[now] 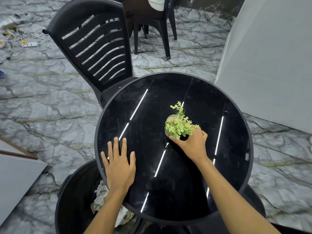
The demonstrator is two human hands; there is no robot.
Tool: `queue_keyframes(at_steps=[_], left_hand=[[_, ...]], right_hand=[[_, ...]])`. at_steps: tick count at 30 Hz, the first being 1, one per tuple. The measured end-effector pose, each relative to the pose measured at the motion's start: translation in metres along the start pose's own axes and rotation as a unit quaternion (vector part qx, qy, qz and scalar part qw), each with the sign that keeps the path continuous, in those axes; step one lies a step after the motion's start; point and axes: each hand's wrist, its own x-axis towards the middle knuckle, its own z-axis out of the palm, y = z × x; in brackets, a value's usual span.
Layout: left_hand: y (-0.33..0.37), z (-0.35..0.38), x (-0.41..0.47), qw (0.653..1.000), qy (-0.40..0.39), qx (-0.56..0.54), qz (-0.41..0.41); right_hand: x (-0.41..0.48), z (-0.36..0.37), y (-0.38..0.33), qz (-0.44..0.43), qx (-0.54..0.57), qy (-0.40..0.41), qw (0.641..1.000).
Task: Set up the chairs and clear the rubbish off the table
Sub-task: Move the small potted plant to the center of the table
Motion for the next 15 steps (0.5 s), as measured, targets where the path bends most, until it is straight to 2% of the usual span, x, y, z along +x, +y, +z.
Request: queue_keyframes(at_steps=[9, 15], left_hand=[[0.0, -0.002, -0.001, 1.0, 0.0, -0.003, 0.003], [-0.002, -0.012, -0.001, 0.999, -0.035, -0.016, 0.013]], right_hand=[[-0.008, -0.022, 0.016, -0.036, -0.024, -0.041, 0.998], [-0.033, -0.045, 0.041, -0.012, -0.116, -0.077, 0.99]])
